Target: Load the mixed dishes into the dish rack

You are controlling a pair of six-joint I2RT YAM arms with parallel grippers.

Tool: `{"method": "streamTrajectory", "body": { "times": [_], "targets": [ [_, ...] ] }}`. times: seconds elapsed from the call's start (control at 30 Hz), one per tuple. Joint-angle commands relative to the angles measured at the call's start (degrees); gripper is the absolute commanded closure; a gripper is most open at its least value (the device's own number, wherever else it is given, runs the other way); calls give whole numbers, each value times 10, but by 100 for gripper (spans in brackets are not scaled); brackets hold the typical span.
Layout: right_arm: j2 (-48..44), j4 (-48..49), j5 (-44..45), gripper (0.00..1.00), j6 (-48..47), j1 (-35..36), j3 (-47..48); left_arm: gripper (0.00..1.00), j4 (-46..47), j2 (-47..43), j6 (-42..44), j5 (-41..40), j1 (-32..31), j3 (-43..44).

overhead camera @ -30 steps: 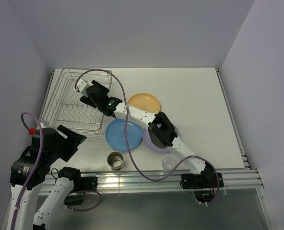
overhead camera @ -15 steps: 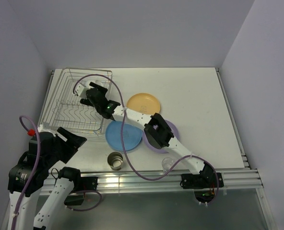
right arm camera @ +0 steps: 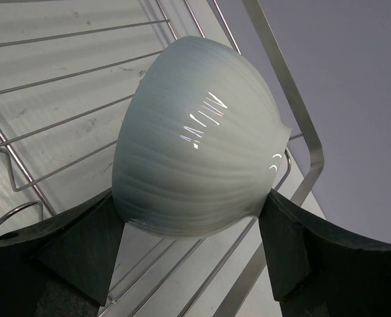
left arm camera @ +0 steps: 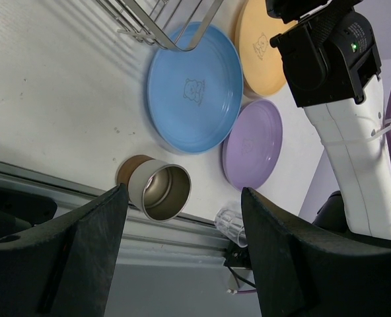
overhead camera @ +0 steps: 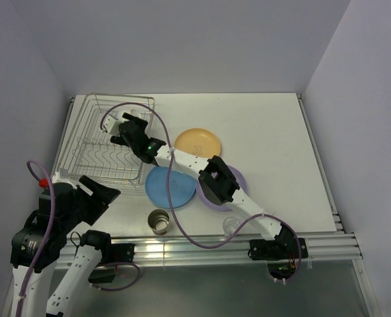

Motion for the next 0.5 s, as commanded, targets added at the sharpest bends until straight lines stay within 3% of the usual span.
{"method": "streamTrajectory", "body": {
  "times": [0.0,0.07,0.2,0.47],
  "targets": [
    [2,23,10,48,-16,-5,20,25,17,3,0,8,1,28],
    [6,23,8,37,-15,-4,26,25,15,2,0,10,1,29],
    [11,3,4,27,-17,-3,23,25,16,-2,-4,13,1,30],
    [15,-9,6,20,-15,-4,7,24,20,-5,-7,17,1,29]
  ]
}}
